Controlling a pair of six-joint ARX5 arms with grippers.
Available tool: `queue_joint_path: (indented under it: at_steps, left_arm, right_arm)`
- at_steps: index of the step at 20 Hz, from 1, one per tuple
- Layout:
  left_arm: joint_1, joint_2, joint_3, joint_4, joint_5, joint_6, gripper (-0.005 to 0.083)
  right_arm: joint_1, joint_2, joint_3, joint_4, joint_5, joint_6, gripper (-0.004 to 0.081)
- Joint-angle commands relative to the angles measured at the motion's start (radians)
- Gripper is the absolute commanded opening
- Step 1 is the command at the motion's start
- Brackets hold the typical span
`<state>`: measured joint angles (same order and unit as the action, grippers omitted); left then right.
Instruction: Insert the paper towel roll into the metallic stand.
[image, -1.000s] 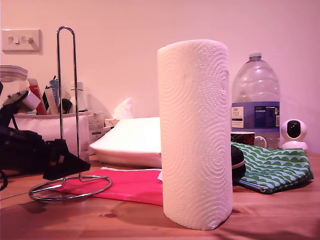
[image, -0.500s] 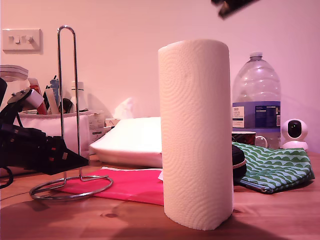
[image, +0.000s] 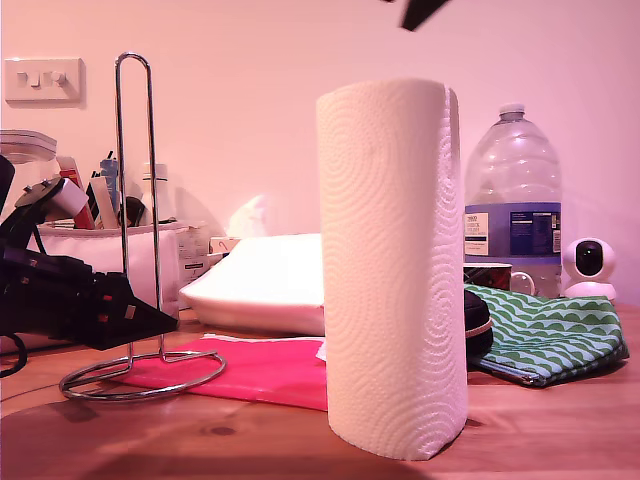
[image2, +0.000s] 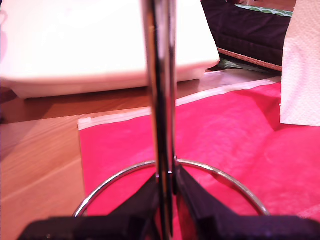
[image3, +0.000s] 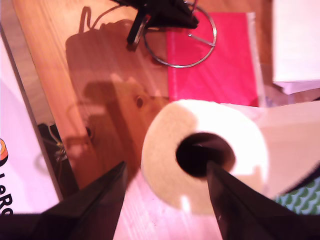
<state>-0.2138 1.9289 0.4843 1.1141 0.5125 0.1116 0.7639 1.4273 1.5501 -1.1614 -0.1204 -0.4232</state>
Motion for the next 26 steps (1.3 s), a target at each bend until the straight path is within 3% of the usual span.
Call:
queue_joint_path:
  at_steps: [1, 11, 15, 20, 26]
  left_arm:
    - [-0.003, 0.014, 0.002, 0.000, 0.004, -0.006, -0.0024]
    - [-0.003, 0.014, 0.002, 0.001, 0.004, -0.006, -0.0024]
    - [-0.003, 0.014, 0.002, 0.001, 0.004, -0.006, -0.0024]
    - [-0.003, 0.014, 0.002, 0.003, 0.003, -0.005, -0.0024]
    - [-0.004, -0.014, 0.002, 0.007, 0.003, 0.002, -0.0024]
  right_arm:
    - [0.011, 0.060, -0.010, -0.010, 0.000, 0.001, 0.0461]
    - [0.019, 0.221, -0.010, -0.029, 0.000, 0.000, 0.0443]
    - [0.019, 0.257, -0.010, -0.028, 0.000, 0.000, 0.0295]
    - [0.021, 0.256, -0.010, -0.045, 0.001, 0.005, 0.0007]
    - [0.021, 0.235, 0.076, -0.058, 0.031, 0.034, -0.0013]
